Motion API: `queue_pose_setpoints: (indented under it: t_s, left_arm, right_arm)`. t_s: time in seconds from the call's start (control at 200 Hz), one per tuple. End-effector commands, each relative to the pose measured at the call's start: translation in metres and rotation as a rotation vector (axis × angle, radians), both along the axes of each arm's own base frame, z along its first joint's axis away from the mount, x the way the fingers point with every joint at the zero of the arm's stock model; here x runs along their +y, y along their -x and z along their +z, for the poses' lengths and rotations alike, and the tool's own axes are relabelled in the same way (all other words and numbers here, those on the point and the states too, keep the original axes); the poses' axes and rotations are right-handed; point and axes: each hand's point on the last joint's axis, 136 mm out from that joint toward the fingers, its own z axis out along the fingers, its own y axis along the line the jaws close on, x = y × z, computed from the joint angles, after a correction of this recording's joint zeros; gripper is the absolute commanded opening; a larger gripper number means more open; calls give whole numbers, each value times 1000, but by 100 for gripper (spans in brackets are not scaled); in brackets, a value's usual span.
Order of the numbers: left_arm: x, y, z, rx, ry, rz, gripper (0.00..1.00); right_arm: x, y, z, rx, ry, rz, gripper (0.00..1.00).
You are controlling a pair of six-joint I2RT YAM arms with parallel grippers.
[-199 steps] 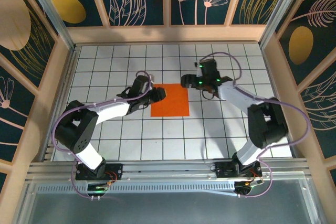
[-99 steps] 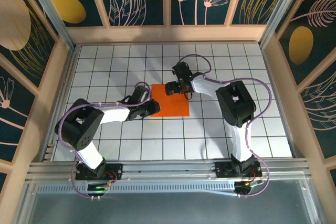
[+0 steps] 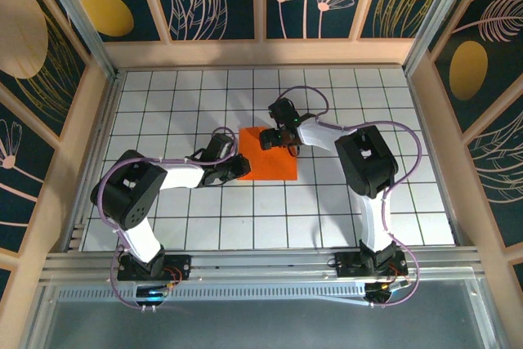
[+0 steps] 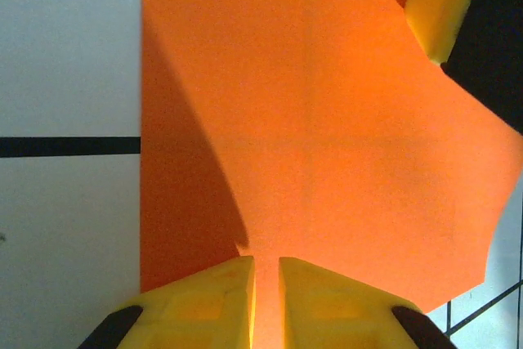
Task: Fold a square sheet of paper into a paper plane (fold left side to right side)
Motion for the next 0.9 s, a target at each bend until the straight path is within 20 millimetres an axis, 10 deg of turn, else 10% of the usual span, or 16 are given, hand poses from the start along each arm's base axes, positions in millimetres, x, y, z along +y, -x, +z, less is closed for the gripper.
queue_pose_setpoints:
  t_s: [0.0, 0.56, 0.896]
  left_arm:
    - [9, 12, -23, 69, -49, -3, 16]
    - [1, 8, -14, 49, 15, 5, 20]
    - [17, -10, 39, -69, 118, 54, 43]
  right_arm:
    - [9, 29, -3, 73, -29, 45, 87]
    - [30, 48, 13, 115, -86, 112, 57]
    - [25, 50, 55, 109, -317, 154, 36]
